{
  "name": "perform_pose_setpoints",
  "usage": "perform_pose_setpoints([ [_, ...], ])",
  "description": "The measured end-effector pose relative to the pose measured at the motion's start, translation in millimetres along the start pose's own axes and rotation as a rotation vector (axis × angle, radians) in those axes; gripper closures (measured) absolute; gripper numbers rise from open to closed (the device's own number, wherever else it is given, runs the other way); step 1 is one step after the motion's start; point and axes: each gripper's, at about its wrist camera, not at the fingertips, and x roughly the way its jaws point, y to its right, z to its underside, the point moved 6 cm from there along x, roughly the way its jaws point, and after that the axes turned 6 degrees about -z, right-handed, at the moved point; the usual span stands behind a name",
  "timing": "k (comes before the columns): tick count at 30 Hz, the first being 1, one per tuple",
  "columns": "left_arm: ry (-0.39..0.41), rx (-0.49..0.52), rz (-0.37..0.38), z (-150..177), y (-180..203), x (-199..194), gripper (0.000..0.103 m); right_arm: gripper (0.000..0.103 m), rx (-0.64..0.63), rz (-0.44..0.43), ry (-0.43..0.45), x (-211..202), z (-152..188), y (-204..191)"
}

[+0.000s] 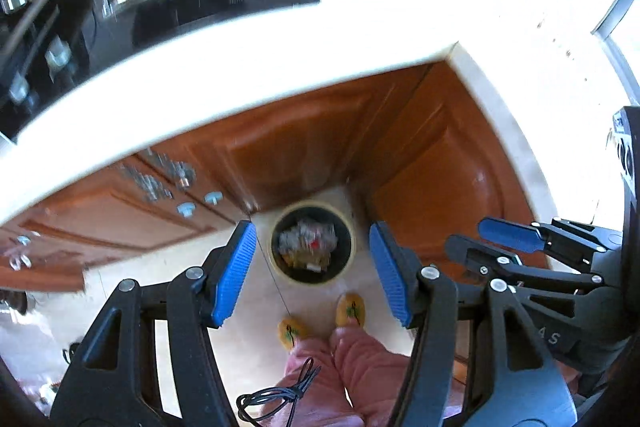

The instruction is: Collect trash

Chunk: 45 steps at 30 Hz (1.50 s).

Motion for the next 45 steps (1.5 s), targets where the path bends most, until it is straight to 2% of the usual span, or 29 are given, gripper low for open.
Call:
perform_pose_setpoints([
  [3,0.049,0.008,-0.022,-19.2,1.1,-26.2,0.047,0.064,-0.008,-0.006,0.047,-36.3,-12.9,0.3],
  [9,0.197,0.012,-0.094,-67.9,11.8,-93.5,0.045,0.063,-0.011,-0.006,0.153,-119.5,-42.7,-1.1],
  [16,0.340,-0.006,-0.102,-106.1,26.7,-163.6,0.040,0.056,-0.020,0.022,0.351,-220.1,-80.6,-10.2],
  [18,0.366,-0.011,-0.114,-113.9,32.7,-182.0,0.033,0.054,-0.033,0.022,0.405,-244.8,-87.3,-17.8],
  [23,0.414,-0.046,-0.122,-116.5,39.7,-212.7,0.029,0.040,-0.056,0.040,0.529,-289.4,-91.6,-33.7],
  [27,0.428,-0.078,-0.140,-113.7,41.9,-224.2,0.029,0.037,-0.069,0.059,0.588,-306.3,-88.5,-41.6],
  [32,0.419,-0.116,-0.158,-107.2,40.4,-224.9,0.029,0.031,-0.068,0.039,0.587,-307.2,-79.0,-41.1],
  [37,0.443,-0.133,-0.193,-101.8,38.6,-231.5,0.029,0.027,-0.094,0.048,0.606,-299.5,-75.0,-41.2],
  [45,0.461,-0.143,-0.226,-100.8,37.0,-241.3,0.029,0.027,-0.129,0.047,0.631,-302.6,-76.9,-43.2],
])
